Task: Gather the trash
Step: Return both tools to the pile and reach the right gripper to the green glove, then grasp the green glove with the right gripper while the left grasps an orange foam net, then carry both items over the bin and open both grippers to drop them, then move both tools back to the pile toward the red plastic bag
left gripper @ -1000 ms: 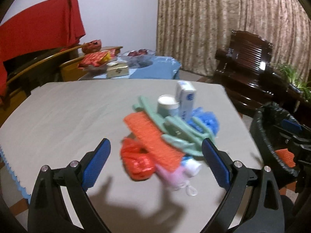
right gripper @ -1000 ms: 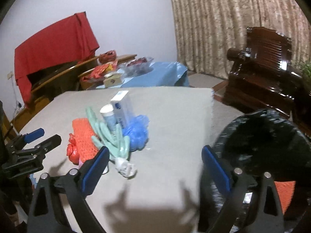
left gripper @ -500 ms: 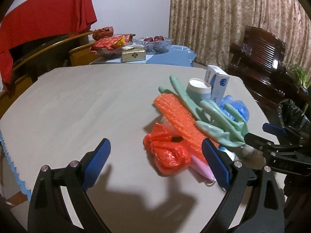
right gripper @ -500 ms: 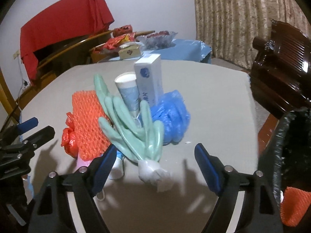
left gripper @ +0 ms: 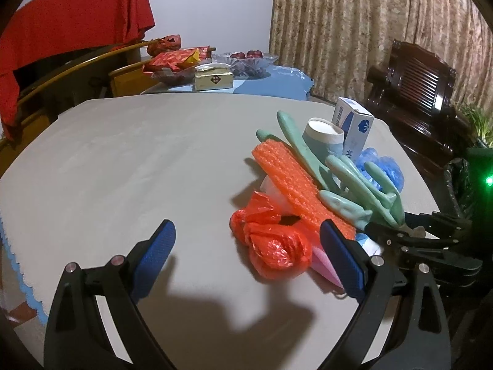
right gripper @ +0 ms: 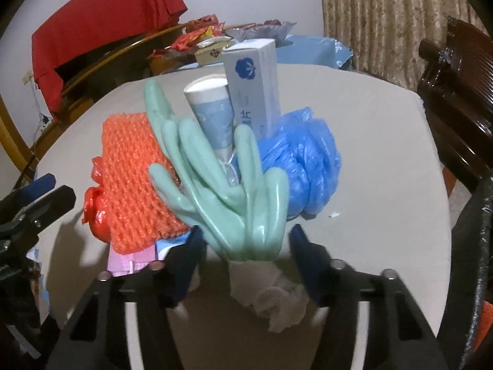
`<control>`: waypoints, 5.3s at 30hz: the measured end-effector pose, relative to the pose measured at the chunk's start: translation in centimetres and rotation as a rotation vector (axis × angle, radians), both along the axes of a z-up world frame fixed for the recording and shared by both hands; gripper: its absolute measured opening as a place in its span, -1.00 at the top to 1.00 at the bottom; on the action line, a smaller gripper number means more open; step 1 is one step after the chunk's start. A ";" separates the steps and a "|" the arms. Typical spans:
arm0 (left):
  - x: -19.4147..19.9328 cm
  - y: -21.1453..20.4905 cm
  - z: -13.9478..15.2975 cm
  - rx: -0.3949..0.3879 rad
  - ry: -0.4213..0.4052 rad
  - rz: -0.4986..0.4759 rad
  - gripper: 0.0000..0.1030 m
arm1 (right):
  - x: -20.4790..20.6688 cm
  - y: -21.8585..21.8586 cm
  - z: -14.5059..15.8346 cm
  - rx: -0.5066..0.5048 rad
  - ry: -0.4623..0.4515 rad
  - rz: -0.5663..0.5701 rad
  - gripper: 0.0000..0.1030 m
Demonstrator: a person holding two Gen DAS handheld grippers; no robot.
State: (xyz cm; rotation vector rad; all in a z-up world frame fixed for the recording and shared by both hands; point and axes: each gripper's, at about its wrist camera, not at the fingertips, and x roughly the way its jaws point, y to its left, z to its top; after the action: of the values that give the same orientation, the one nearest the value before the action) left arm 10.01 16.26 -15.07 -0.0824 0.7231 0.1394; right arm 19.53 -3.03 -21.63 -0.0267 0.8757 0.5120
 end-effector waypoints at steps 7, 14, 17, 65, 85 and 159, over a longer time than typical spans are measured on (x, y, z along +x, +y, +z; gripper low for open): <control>-0.1 -0.4 0.0 0.002 0.003 -0.004 -0.79 | -0.3 -1.0 1.4 0.050 -0.001 0.017 0.58; -0.3 -0.9 0.3 0.001 -0.007 -0.014 -0.79 | -2.0 -2.2 4.1 0.109 -0.051 0.023 0.58; 0.0 -1.5 0.4 -0.005 -0.008 -0.027 -0.79 | -2.2 -3.2 5.2 0.130 -0.072 -0.001 0.58; 0.8 -9.4 8.5 -0.121 -0.136 -0.200 0.79 | -5.5 -9.9 13.2 0.187 -0.238 -0.125 0.58; 1.1 -18.9 9.9 -0.142 -0.152 -0.402 0.79 | -9.2 -19.6 15.1 0.180 -0.291 -0.328 0.58; -0.2 -3.0 4.0 -0.025 -0.064 -0.048 -0.81 | -5.5 -9.3 8.7 0.043 -0.253 -0.273 -0.86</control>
State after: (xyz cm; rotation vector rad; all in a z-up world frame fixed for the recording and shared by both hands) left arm 9.78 13.28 -11.06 -0.0930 0.6622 0.0812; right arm 14.00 -12.35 -12.97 0.0651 0.6083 0.2642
